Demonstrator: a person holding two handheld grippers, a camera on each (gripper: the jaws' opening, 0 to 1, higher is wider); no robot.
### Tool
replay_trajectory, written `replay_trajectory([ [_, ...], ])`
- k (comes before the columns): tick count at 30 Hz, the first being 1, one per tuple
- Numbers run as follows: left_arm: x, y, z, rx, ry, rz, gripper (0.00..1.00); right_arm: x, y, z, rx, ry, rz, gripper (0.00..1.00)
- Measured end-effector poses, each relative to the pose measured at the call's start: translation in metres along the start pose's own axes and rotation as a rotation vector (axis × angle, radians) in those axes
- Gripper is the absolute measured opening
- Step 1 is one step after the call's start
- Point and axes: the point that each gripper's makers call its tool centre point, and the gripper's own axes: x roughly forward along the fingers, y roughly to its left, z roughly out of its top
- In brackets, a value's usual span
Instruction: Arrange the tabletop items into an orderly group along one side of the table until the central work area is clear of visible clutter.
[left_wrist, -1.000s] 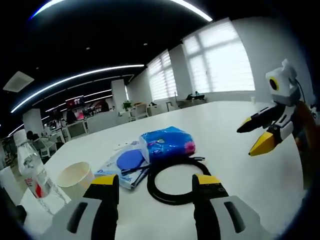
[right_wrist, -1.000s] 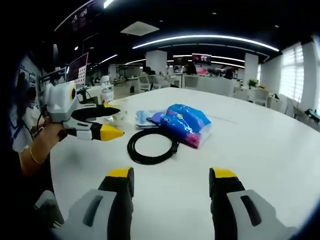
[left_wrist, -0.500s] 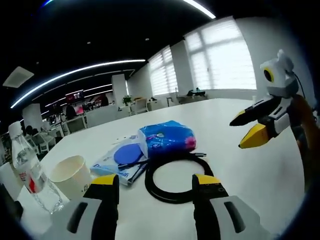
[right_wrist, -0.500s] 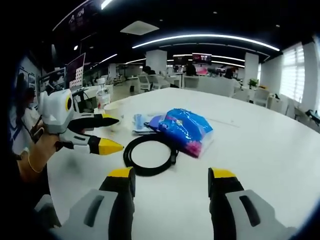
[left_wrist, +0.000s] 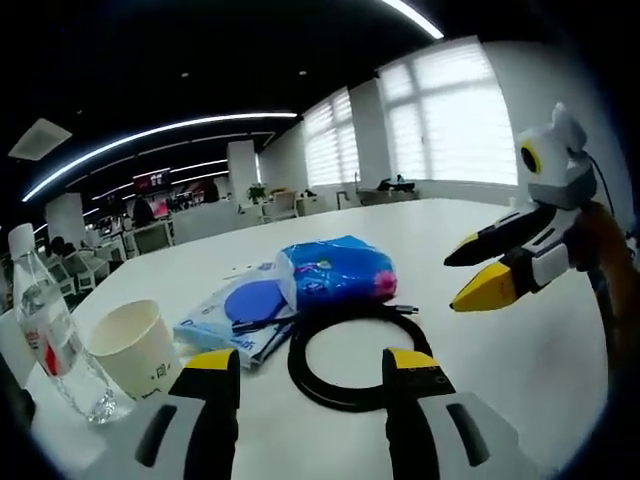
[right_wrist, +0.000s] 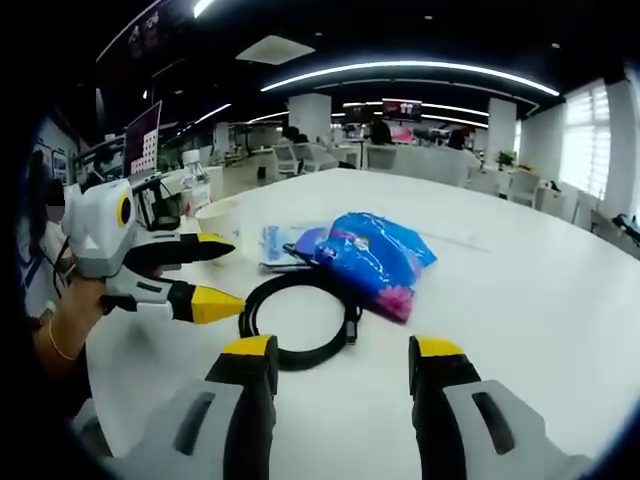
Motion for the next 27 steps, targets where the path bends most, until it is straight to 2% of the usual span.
replay_trajectory([
  [3,0.002,0.0,-0.002,0.007,0.008,-0.001,0.56,0.008,0.003,-0.002,-0.002,0.017,0.005,0.5],
  [5,0.003,0.0,-0.003,0.009,0.012,0.0,0.56,0.013,0.003,-0.008,-0.018,0.055,0.004,0.5],
  [10,0.007,0.0,-0.006,-0.003,0.021,-0.006,0.55,0.022,0.008,-0.01,-0.007,0.059,0.022,0.5],
  [17,0.01,-0.001,-0.007,0.002,0.034,-0.009,0.54,0.032,0.005,-0.01,-0.019,0.069,-0.006,0.5],
  [27,0.016,0.0,-0.009,-0.001,0.049,-0.012,0.53,0.041,0.005,-0.011,0.0,0.073,0.008,0.48],
])
